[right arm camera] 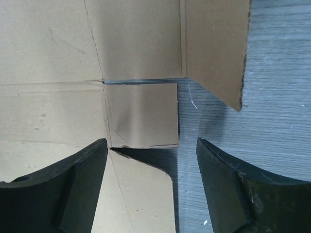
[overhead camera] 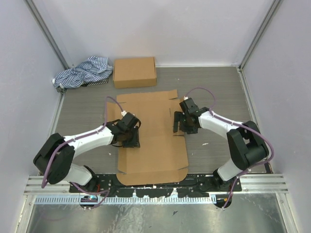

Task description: Fold the paper box

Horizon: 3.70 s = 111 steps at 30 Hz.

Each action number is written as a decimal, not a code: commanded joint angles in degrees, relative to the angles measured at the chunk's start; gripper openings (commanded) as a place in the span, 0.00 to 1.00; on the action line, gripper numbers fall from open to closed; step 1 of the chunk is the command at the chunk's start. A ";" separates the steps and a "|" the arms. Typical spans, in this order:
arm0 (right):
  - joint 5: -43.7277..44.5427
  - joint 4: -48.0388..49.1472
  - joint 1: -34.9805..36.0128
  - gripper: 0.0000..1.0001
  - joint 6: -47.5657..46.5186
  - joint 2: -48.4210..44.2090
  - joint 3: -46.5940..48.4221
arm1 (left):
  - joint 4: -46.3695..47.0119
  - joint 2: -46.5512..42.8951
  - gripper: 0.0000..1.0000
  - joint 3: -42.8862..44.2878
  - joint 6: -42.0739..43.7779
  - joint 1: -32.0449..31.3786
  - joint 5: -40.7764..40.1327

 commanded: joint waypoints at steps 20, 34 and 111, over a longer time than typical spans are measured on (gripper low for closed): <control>-8.09 5.98 0.28 0.75 -0.92 2.24 1.57 | 3.33 10.33 0.43 -1.47 -1.07 -3.71 -1.78; -18.45 7.36 2.79 0.74 1.83 -6.91 4.48 | 3.15 10.71 0.43 -1.37 -1.10 -4.15 -2.23; 16.69 1.55 11.53 0.49 3.23 10.65 8.56 | -17.94 -15.41 0.48 0.57 -1.07 -0.94 -14.85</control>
